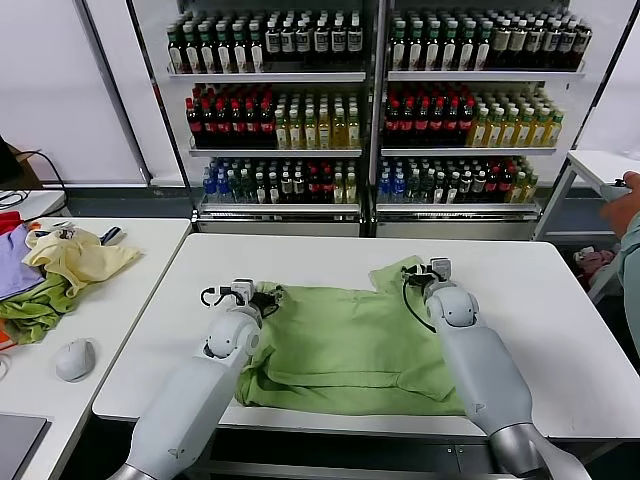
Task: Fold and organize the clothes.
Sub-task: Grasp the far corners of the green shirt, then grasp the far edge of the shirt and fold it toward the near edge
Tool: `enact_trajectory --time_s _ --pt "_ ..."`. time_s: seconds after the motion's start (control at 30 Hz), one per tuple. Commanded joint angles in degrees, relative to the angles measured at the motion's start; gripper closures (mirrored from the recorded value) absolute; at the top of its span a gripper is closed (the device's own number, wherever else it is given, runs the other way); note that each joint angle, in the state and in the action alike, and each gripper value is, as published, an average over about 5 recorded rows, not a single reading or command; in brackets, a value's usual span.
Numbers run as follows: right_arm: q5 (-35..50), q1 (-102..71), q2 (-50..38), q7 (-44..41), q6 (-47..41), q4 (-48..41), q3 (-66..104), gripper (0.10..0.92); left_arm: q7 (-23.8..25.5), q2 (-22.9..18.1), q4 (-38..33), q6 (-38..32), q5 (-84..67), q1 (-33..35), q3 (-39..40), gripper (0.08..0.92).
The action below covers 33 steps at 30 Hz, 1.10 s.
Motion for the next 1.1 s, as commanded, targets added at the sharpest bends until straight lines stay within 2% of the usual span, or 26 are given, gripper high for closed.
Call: enact_trajectory --time_s 0.03,0.3,0.53,0.7,1.1 --pt "0.7 1.2 1.1 -0.5 -1.1 -4.4 -0.8 0.473 0.3 0.2 -0.8 0.4 -0.8 1.1 0.4 0.38" --pt "2.6 -2.1 -0.5 -0.9 -0.7 1.9 -0.9 0.698 1.5 1.7 -4.1 -0.3 -2.7 3.3 -0.6 0.614" --pt "6.5 -8.8 -4.3 0.1 2.1 16.9 -0.2 0.881 4.0 3.3 -9.4 -4.0 -5.1 5.9 -1.4 0.813" --pt "10.4 -12.8 -7.6 0.9 2.4 25.7 2.1 0.913 5.2 5.0 -14.3 -6.8 -5.5 8.5 -2.3 0.906" --pt "14.5 -23.0 -13.3 1.7 1.4 41.9 8.9 0.913 5.3 8.9 -27.6 -7.5 -8.8 16.3 -5.0 0.909"
